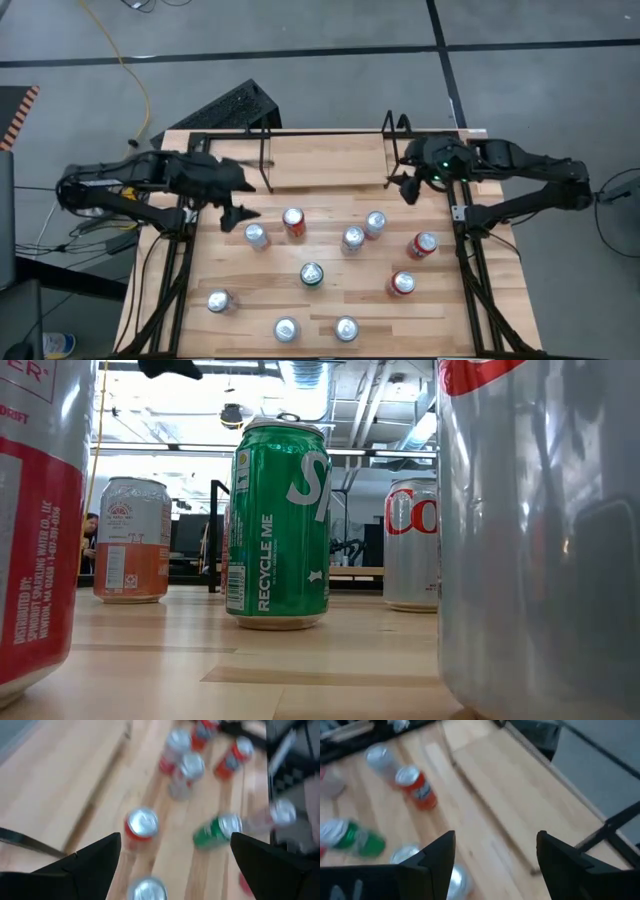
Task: Place canned beverage on shelf
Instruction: Put the top left white orange soda can on the shelf
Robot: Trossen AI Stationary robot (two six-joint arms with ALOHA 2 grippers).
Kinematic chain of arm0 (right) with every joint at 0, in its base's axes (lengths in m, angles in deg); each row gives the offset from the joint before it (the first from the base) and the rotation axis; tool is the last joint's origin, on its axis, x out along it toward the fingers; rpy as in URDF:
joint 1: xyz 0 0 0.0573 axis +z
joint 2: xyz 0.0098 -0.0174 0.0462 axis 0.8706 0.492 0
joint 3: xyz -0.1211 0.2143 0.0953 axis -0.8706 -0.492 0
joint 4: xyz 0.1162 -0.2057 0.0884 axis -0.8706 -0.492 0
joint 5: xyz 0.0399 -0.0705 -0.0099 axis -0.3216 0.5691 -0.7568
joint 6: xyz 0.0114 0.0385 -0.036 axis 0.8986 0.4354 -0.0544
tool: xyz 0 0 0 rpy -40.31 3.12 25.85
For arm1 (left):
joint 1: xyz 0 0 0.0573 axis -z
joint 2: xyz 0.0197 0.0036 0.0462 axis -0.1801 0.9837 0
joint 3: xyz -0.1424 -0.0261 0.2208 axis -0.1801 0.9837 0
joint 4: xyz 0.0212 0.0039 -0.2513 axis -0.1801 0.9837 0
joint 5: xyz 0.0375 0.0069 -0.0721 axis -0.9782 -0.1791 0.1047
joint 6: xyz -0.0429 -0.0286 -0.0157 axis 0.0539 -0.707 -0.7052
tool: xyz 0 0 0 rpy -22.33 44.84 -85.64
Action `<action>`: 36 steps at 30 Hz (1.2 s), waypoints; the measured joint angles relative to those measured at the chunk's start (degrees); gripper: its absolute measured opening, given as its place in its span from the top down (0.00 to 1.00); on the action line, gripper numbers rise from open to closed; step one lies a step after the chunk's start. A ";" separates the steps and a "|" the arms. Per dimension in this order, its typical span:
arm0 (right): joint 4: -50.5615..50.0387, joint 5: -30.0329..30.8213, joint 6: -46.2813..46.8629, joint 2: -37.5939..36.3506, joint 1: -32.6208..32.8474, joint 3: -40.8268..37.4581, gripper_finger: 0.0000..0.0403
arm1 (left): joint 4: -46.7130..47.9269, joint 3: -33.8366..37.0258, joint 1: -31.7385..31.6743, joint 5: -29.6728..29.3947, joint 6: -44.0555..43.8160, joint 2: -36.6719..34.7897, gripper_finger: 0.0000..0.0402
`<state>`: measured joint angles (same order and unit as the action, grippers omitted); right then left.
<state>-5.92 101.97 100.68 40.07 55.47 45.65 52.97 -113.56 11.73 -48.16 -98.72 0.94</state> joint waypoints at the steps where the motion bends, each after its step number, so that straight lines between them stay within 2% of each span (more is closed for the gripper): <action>1: 1.48 0.31 0.21 0.50 -0.02 0.01 0.36 | 1.17 0.00 0.63 0.38 0.61 0.39 0.10; 5: 5.08 0.26 -0.17 3.65 0.11 0.00 0.36 | 5.99 0.03 2.99 -0.23 2.27 1.78 0.10; 10: 4.01 0.14 -0.56 8.80 0.17 -0.02 0.36 | 10.34 0.04 5.51 -3.23 1.93 3.81 0.10; 18: 4.27 -0.42 -3.02 15.66 0.24 -0.02 0.36 | 10.50 0.04 9.66 -4.31 4.19 7.75 0.10; 27: 4.34 -2.44 -5.14 17.87 0.61 0.02 0.36 | 13.13 0.25 11.46 -10.34 5.85 10.91 0.10; 33: 4.37 -2.44 -5.07 17.85 0.59 0.02 0.36 | 13.27 5.02 11.59 -10.37 3.80 10.45 0.10; 36: 4.36 -2.44 -4.72 17.85 0.59 0.02 0.36 | 11.64 7.26 11.57 -7.50 4.69 10.43 0.10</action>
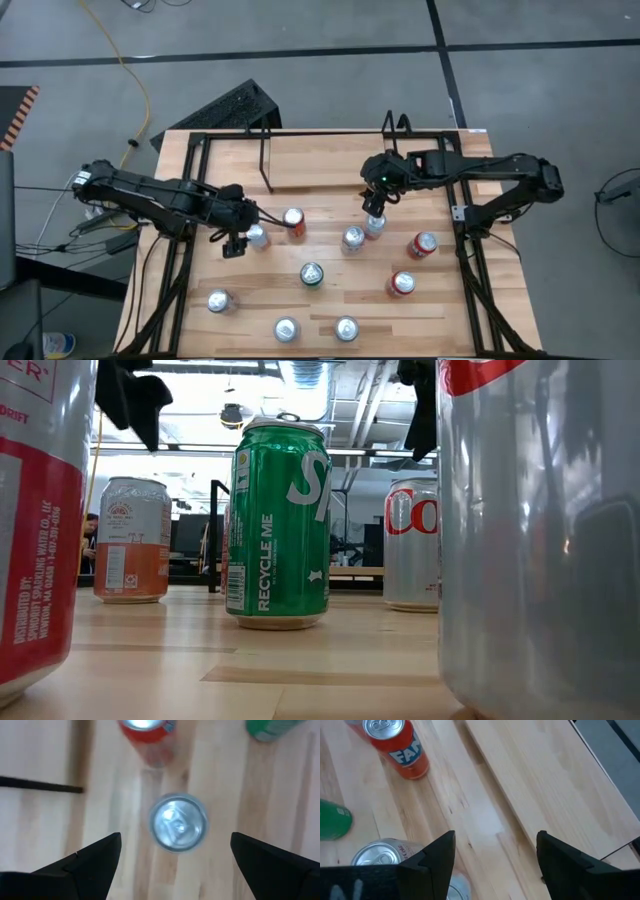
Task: Place canned beverage on shelf
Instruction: Put the top left white orange soda can on the shelf
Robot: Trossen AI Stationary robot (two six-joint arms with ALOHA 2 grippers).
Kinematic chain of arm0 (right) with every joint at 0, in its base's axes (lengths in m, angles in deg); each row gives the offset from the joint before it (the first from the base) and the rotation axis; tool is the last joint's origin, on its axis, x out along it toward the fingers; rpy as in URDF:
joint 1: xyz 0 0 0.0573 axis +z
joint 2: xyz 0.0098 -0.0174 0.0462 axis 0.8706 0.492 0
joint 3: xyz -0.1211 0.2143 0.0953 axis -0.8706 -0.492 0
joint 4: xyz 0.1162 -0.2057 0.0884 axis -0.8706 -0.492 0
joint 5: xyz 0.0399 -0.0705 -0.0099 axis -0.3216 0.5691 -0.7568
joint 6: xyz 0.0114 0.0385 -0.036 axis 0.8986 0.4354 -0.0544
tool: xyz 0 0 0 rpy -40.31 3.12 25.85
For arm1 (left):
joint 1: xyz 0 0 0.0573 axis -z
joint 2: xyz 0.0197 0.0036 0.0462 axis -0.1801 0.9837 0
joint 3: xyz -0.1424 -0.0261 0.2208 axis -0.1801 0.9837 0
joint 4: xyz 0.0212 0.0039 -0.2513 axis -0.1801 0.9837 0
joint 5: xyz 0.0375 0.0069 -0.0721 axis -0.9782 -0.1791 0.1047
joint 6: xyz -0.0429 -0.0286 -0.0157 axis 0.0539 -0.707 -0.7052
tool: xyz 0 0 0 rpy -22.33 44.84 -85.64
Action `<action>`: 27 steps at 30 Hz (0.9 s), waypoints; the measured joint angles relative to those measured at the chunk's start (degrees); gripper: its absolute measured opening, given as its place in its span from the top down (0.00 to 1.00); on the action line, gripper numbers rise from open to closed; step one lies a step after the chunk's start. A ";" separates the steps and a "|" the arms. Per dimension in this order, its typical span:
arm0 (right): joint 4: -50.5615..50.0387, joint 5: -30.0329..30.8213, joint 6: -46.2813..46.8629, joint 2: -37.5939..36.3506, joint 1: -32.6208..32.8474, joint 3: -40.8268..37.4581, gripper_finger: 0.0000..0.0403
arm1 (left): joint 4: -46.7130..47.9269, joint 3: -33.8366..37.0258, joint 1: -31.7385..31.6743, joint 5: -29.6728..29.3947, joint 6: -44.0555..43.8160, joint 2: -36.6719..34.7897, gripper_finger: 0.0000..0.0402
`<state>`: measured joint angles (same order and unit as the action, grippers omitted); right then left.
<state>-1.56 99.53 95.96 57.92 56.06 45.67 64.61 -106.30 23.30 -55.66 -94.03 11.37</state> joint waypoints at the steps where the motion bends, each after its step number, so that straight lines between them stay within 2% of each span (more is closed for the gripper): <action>1: 0.05 0.00 0.02 0.00 0.00 0.00 0.36 | -1.17 0.52 0.00 0.69 0.59 0.00 0.10; 8: 1.15 -0.02 0.17 0.00 0.00 0.00 0.36 | -6.11 2.57 -0.02 -0.38 3.82 -0.02 0.10; 13: 1.76 -0.04 0.17 0.00 -0.01 0.00 0.36 | -9.71 5.56 -0.02 2.60 3.71 0.00 0.10; 22: 1.77 -0.05 0.15 -0.01 -0.07 0.00 0.36 | -10.66 5.75 -0.15 1.38 7.12 -0.02 0.10; 27: 1.84 -0.09 0.15 -0.02 -0.07 0.00 0.36 | -14.64 9.17 -0.21 3.07 5.78 -1.73 0.10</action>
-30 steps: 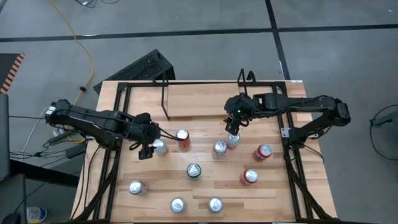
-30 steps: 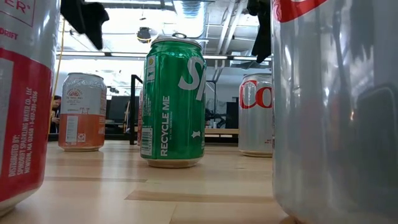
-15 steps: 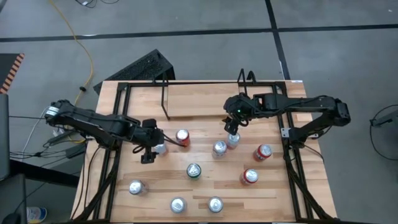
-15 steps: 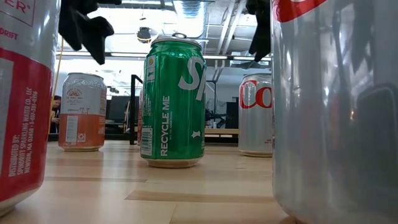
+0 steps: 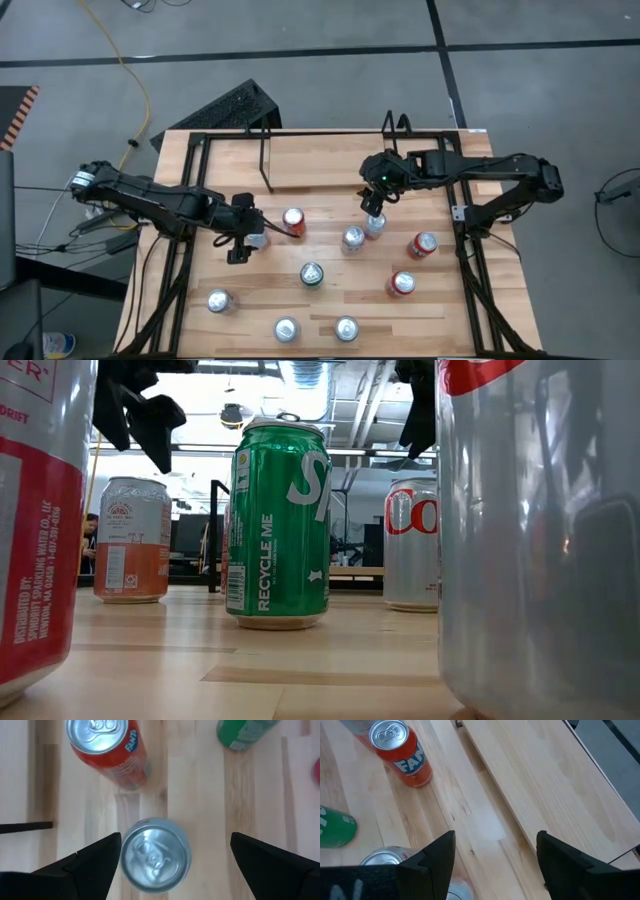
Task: Place canned beverage on shelf
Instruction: Put the top left white orange soda can on the shelf
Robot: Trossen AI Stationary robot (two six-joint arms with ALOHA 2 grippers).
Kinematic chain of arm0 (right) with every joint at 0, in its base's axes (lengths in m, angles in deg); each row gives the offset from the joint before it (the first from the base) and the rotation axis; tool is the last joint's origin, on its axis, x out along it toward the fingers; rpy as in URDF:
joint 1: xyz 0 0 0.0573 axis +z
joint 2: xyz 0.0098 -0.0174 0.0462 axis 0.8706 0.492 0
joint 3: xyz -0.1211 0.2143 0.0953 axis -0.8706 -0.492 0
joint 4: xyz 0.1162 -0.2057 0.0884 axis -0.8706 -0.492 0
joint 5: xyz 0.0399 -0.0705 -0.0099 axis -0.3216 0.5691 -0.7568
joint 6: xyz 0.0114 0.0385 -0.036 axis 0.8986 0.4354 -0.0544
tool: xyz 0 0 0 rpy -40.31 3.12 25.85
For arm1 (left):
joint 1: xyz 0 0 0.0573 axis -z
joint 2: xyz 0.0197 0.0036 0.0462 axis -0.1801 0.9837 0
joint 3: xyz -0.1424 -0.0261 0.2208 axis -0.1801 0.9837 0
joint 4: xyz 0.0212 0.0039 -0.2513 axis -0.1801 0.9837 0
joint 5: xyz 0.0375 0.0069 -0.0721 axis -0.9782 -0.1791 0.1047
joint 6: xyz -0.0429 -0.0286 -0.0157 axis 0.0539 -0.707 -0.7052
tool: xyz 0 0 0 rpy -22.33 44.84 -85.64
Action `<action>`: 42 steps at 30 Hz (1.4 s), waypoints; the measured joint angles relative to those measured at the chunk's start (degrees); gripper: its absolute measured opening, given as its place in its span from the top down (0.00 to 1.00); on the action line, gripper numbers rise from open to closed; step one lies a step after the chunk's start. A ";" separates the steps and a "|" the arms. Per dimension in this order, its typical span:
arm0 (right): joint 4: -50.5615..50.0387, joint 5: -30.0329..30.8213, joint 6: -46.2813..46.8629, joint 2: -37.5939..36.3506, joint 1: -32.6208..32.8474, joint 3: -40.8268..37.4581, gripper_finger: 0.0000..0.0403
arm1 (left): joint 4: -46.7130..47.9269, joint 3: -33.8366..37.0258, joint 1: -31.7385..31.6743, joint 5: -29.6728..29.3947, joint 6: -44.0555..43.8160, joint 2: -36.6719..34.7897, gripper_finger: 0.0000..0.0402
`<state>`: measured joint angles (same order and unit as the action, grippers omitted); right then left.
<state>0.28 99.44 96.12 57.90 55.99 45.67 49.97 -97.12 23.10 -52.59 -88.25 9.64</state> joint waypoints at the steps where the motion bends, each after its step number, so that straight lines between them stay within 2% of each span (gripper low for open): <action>1: 0.02 -0.02 0.00 0.00 0.00 0.00 0.36 | -0.42 0.57 -0.03 -0.06 -0.49 -0.42 0.10; 6: 0.66 -0.08 0.00 0.00 0.00 0.00 0.36 | -0.82 1.99 -0.04 -2.76 -0.64 -2.29 0.10; 19: 1.87 -0.83 1.81 0.00 0.00 0.00 0.36 | -6.80 8.35 -0.08 -1.94 -0.57 -5.22 0.10; 42: 3.38 -0.79 1.99 0.00 0.00 0.00 0.36 | -8.74 9.65 -0.08 -3.10 -0.90 -5.40 0.10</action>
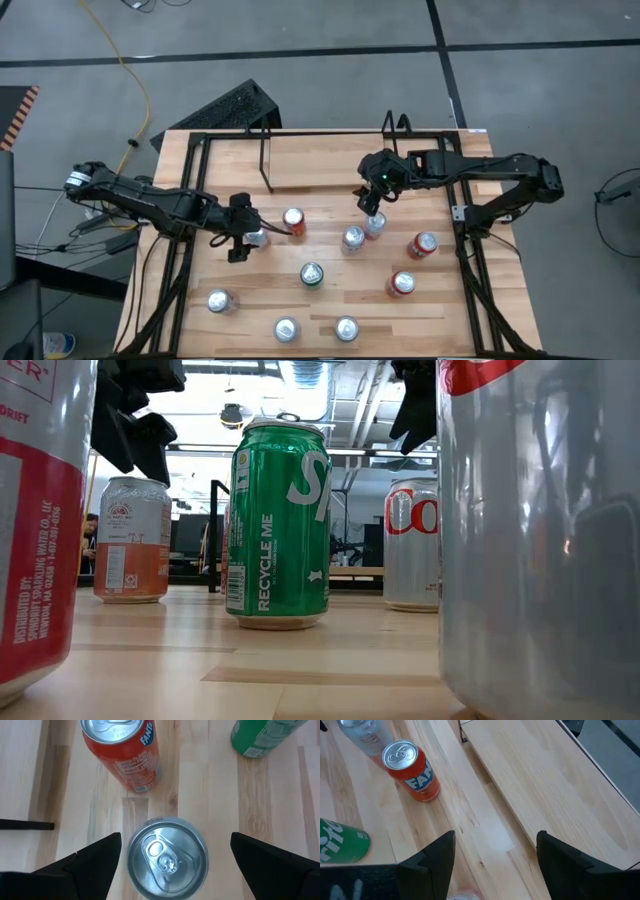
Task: Place canned beverage on shelf
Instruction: Put the top left white orange soda can on the shelf
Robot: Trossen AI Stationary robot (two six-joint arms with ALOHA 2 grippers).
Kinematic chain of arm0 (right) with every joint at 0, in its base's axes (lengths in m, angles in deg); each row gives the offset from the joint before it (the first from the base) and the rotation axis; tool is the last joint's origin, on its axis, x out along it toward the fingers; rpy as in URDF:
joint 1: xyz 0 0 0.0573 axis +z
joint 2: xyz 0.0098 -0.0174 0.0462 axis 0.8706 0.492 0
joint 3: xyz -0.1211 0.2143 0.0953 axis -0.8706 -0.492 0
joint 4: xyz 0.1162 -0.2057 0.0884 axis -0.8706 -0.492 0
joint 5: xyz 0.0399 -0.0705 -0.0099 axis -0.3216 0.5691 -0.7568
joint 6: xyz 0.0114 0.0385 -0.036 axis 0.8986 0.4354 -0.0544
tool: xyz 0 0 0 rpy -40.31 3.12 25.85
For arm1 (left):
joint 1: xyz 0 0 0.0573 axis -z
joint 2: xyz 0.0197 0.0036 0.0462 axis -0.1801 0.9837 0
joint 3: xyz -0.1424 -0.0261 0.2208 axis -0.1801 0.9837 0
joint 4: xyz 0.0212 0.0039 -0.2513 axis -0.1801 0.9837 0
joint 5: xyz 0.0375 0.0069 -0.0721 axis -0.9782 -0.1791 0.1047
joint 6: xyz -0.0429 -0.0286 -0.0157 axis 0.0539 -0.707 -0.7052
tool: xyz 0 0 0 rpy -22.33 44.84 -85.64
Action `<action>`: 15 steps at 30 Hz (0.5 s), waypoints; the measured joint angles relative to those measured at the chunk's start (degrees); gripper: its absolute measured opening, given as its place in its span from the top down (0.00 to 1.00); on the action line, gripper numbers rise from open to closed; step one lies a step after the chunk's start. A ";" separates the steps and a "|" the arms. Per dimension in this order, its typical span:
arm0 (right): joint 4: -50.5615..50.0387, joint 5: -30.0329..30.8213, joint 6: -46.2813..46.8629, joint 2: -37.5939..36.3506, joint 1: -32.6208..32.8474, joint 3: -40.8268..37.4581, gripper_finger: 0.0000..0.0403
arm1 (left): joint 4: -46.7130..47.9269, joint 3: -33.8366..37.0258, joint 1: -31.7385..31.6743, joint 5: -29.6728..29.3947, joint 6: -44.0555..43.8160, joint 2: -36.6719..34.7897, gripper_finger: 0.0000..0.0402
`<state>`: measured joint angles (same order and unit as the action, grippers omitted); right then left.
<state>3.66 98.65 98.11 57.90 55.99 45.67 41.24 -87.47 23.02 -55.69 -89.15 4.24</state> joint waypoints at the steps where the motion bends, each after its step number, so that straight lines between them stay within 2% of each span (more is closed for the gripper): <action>1: 0.06 0.01 0.00 0.00 0.00 0.00 0.36 | -0.87 0.75 0.00 0.10 -0.31 0.00 0.10; 8: 0.28 0.04 0.90 0.00 0.00 0.00 0.36 | -3.05 1.40 -1.30 1.01 -0.14 -0.04 0.10; 15: 0.27 0.04 0.98 0.00 0.00 0.00 0.36 | -3.40 2.48 -3.02 5.81 1.31 -0.04 0.10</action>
<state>3.93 98.70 99.09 57.90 55.99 45.67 37.84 -84.99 20.00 -49.88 -87.84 4.20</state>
